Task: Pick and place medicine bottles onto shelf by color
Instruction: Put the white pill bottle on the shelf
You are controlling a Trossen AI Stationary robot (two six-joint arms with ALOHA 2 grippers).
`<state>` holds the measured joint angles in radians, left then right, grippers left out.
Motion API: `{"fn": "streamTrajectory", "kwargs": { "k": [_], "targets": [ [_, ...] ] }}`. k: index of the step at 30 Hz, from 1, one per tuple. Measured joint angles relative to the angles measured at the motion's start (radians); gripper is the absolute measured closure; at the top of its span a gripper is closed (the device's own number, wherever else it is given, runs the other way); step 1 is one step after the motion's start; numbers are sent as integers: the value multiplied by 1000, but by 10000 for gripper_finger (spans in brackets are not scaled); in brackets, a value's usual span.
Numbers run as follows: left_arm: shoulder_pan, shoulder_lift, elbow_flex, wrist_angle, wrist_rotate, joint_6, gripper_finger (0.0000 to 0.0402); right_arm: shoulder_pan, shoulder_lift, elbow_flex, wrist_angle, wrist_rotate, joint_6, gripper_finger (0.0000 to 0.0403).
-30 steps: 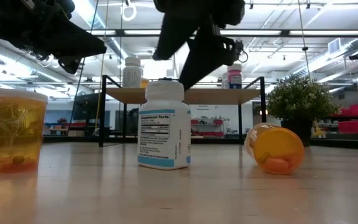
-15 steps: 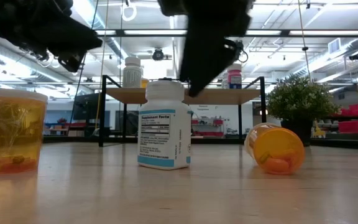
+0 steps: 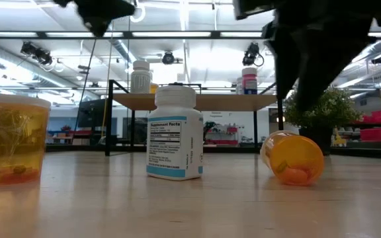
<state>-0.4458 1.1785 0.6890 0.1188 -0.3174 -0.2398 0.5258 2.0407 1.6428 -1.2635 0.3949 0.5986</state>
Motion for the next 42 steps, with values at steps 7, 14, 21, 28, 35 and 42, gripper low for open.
{"fn": "streamTrajectory", "kwargs": {
  "k": [7,14,21,28,35,42],
  "targets": [
    [34,291,320,-278,131,10,155,70,-20,0,-123,19,138,91],
    [31,519,633,-653,131,108,150,160,-28,0,-145,88,272,91],
    [35,694,841,-822,166,199,120,227,-28,0,-145,142,384,91],
    [52,848,969,-989,247,206,72,248,-28,0,-151,151,426,91],
    [49,871,1008,-1004,252,226,52,250,-27,0,-151,155,440,91],
    [55,895,1007,-997,248,225,51,250,-27,0,-152,155,445,91]
  ]
}}
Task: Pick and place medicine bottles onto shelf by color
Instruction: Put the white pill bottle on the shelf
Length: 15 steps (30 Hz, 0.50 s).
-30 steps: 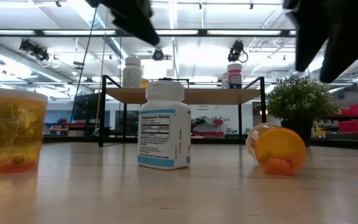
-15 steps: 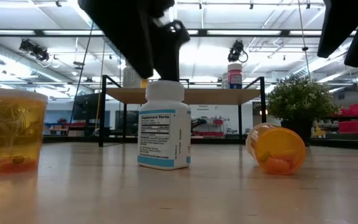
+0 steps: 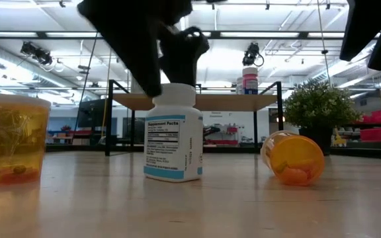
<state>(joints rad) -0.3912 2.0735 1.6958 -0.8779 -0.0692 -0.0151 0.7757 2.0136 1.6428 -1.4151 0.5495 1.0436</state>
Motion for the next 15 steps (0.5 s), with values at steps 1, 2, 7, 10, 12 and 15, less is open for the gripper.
{"fn": "streamTrajectory", "kwargs": {
  "k": [1,2,7,10,12,15],
  "targets": [
    [0,9,0,5,-1,0,51,0,0,0,0,0,0,91],
    [0,16,0,8,-4,0,52,1,0,0,0,0,0,91],
    [0,35,0,-10,-12,1,67,2,0,0,0,0,0,91],
    [2,33,0,-10,-22,2,84,2,0,0,0,0,0,91],
    [3,30,0,-10,-28,2,97,2,0,0,1,4,0,91],
    [5,28,0,-10,-35,2,119,2,0,0,0,15,0,91]
  ]
}}
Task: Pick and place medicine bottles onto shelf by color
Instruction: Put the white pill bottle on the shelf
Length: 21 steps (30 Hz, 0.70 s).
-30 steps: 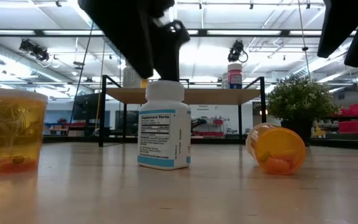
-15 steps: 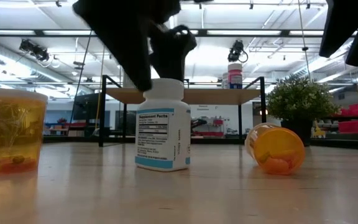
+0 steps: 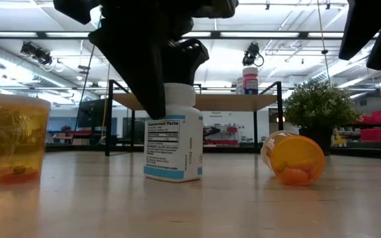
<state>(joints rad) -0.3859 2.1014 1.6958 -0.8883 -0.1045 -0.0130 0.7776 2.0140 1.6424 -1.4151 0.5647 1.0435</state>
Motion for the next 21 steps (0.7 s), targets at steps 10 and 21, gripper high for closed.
{"fn": "streamTrajectory", "kwargs": {
  "k": [10,21],
  "targets": [
    [15,0,0,0,0,2,219,0,0,0,1,4,8,91],
    [80,-8,36,-130,0,1,203,0,0,0,1,7,29,91]
  ]
}}
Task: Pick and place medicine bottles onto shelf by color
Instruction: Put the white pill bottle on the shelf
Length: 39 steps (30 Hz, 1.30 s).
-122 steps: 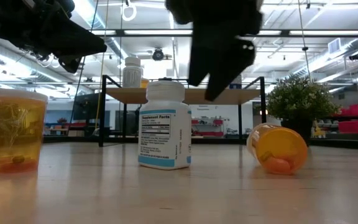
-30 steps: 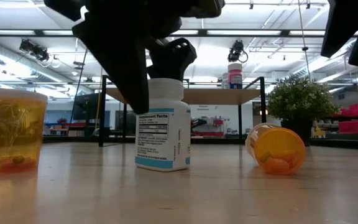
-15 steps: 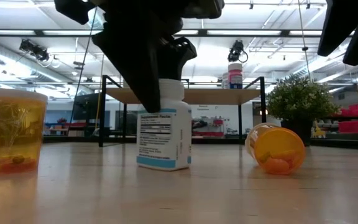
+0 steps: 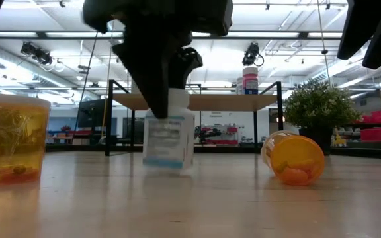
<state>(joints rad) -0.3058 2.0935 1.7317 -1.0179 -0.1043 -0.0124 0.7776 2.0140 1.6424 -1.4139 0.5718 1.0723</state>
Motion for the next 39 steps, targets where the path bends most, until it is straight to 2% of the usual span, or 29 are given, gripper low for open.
{"fn": "streamTrajectory", "kwargs": {
  "k": [8,14,22,29,33,39],
  "targets": [
    [99,-38,148,-148,-16,47,221,7,0,0,11,5,17,91],
    [180,-44,329,-338,-186,91,206,8,0,0,16,5,17,91],
    [346,-43,501,-406,-190,126,221,8,0,0,23,5,16,91],
    [505,-43,546,-409,-190,21,198,-4,0,0,25,5,-3,91],
    [586,-42,547,-413,-182,-6,209,-13,0,0,26,5,-6,91],
    [663,-42,547,-419,-91,30,211,-19,0,0,33,4,-4,91]
  ]
}}
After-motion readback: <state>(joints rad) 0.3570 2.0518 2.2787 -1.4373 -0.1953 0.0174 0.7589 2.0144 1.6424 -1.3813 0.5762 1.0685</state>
